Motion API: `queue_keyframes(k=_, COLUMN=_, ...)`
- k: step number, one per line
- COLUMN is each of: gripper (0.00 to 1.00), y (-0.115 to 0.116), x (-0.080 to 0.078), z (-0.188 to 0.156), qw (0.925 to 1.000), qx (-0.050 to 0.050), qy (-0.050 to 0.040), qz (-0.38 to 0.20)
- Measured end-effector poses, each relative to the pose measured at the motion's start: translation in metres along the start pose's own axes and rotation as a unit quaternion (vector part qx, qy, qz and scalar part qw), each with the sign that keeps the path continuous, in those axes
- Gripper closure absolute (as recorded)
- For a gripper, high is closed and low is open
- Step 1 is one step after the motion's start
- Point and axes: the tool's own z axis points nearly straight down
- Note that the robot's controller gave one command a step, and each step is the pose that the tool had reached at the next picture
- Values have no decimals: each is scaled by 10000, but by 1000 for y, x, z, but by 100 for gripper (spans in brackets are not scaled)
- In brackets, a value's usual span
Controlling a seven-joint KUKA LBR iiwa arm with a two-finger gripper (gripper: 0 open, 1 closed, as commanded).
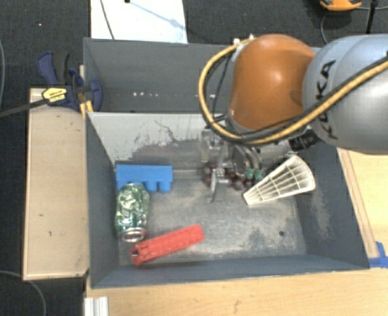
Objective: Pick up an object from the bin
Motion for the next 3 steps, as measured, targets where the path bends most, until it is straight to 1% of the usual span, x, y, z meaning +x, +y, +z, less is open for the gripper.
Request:
queue_keyframes(k=1, gripper=0, y=-1, x=-1, z=-5, qw=10000, qx=-5, qy=-43, qz=12)
queue_keyframes(k=2, gripper=0, y=7, x=19, z=2, qw=9997, qx=3, qy=-57, qz=-253)
queue_keyframes(k=3, gripper=0, y=53, x=45, z=-5, qw=9983, qx=6, qy=-31, qz=-575)
